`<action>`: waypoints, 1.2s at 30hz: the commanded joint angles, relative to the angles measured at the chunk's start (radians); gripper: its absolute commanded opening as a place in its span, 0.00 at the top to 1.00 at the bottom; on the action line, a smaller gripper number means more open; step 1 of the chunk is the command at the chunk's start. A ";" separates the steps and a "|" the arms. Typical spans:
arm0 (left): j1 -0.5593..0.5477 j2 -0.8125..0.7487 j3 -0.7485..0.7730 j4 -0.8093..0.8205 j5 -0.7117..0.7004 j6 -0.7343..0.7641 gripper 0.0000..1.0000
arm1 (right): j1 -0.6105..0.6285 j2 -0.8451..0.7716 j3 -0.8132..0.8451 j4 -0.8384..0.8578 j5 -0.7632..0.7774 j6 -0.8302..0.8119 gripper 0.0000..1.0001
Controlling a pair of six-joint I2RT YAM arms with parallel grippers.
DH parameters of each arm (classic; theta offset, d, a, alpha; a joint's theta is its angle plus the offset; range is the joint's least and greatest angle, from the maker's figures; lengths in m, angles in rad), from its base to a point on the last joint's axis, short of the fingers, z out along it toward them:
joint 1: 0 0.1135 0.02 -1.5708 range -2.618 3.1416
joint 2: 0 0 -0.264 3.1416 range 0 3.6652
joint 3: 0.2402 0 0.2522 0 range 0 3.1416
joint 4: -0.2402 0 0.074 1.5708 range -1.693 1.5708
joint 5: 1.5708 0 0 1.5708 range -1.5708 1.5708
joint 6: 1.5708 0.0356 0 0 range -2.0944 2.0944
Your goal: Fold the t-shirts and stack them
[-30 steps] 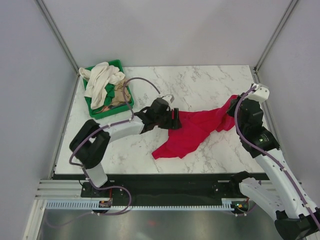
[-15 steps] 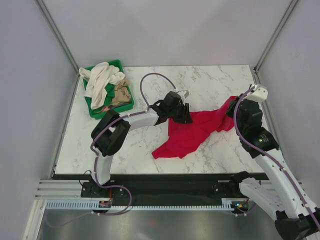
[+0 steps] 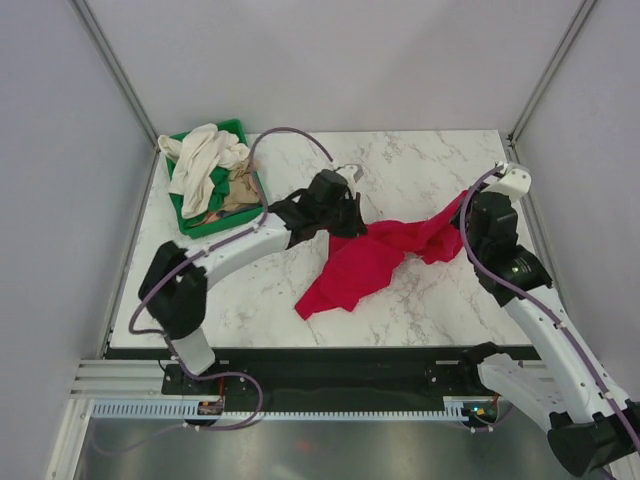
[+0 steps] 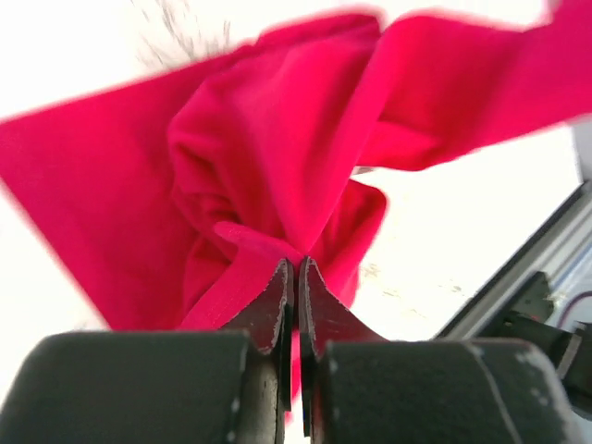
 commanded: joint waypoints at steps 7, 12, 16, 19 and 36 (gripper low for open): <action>-0.032 -0.506 0.098 -0.335 -0.302 0.143 0.98 | -0.019 0.183 0.368 0.024 0.084 -0.030 1.00; -0.046 -0.690 0.069 -0.417 -0.409 0.205 0.86 | -0.023 0.226 0.503 0.034 0.075 -0.036 1.00; -0.046 -0.739 -0.029 -0.476 -0.529 0.202 0.68 | -0.023 0.225 0.520 0.040 0.087 -0.055 1.00; -0.046 -0.768 -0.136 -0.486 -0.540 0.145 0.51 | -0.024 0.217 0.511 0.040 0.121 -0.079 1.00; -0.076 -0.515 -0.525 0.135 -0.085 -0.030 0.36 | -0.023 0.188 0.451 0.059 -0.080 -0.067 1.00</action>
